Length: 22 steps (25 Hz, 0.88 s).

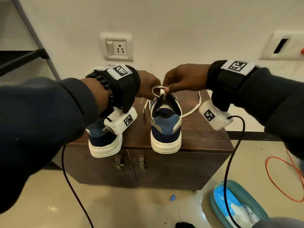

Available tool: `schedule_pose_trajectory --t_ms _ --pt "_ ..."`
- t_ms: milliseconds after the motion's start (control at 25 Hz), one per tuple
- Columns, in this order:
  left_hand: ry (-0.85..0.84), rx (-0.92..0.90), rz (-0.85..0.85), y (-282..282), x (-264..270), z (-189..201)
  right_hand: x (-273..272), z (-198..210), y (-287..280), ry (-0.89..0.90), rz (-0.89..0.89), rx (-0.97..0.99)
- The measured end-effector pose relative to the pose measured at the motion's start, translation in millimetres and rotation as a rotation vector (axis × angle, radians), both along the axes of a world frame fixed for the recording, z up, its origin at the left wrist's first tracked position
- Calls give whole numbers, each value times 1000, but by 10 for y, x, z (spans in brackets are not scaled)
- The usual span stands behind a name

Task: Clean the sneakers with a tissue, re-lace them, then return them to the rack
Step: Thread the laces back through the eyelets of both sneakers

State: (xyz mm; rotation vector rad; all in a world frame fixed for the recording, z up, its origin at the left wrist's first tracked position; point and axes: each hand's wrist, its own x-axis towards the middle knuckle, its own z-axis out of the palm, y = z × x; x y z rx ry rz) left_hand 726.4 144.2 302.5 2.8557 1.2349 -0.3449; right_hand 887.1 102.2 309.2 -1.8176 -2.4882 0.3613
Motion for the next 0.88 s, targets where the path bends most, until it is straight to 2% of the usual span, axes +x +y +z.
schedule_pose_trajectory --t_ms 160,240,320,440,560,680,760,880 --pt "-169 -121 38 -25 15 -3 -52 -84 49 -26 -57 7" --pt "-299 -249 91 -11 0 15 -23 -76 37 74 -97 -60" --pt "-363 -299 115 -3 -2 -1 8 -63 31 158 -135 -95" --pt "-267 -200 100 -14 41 -27 58 -22 54 54 -145 -7" --pt "35 9 5 -23 82 27 93 47 79 -83 -119 5" --pt "189 1 -30 12 89 88 102 32 88 -174 -104 -25" --pt "171 -49 -24 43 61 83 131 -24 98 -203 -107 -21" --pt "35 -127 -18 116 -60 38 226 -75 85 -191 -138 5"
